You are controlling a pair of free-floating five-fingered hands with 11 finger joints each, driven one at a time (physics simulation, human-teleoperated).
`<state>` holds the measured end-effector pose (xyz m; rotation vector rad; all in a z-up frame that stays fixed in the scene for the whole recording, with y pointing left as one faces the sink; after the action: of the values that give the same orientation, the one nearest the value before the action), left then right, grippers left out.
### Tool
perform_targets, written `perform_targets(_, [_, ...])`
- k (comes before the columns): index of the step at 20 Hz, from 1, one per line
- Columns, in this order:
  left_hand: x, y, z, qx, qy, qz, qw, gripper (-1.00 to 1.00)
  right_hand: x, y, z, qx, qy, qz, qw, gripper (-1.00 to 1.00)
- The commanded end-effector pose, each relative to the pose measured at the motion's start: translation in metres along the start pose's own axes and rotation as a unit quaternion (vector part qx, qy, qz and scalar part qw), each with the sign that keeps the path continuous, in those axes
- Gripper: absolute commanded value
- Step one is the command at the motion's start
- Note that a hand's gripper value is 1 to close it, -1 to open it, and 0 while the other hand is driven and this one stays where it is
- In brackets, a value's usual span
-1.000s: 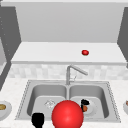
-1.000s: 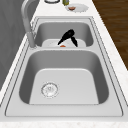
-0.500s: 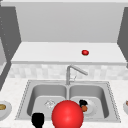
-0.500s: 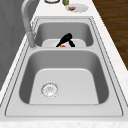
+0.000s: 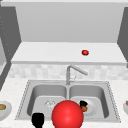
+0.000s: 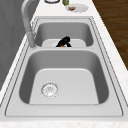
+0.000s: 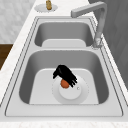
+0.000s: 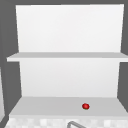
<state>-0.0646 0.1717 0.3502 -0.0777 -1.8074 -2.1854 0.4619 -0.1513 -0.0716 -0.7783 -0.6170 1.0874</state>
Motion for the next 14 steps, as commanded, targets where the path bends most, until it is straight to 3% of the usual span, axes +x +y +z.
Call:
perform_targets(1, [0.000,0.000,0.000,0.000,0.000,0.000,1.0000,0.00,-0.002,0.005,-0.011,-0.033,-0.020,-0.001,0.9993,-1.00])
perform_targets(8, [0.000,0.000,0.000,0.000,0.000,0.000,1.0000,0.00,0.001,0.012,-0.036,-0.068,-0.024,-0.016,0.9973,-1.00])
perform_targets(9, [0.000,0.000,0.000,0.000,0.000,0.000,1.0000,0.00,0.001,0.013,-0.039,-0.069,-0.024,-0.017,0.9972,1.00])
perform_targets(10, [0.000,0.000,0.000,0.000,0.000,0.000,1.0000,0.00,0.002,0.013,-0.042,-0.073,-0.025,-0.007,0.9970,1.00])
perform_targets(13, [0.000,0.000,0.000,0.000,0.000,0.000,1.0000,0.00,0.001,0.008,-0.043,-0.032,-0.024,-0.001,0.9992,1.00])
perform_targets(14, [0.000,0.000,0.000,0.000,0.000,0.000,1.0000,0.00,0.000,0.009,-0.043,-0.046,-0.021,-0.008,0.9987,1.00])
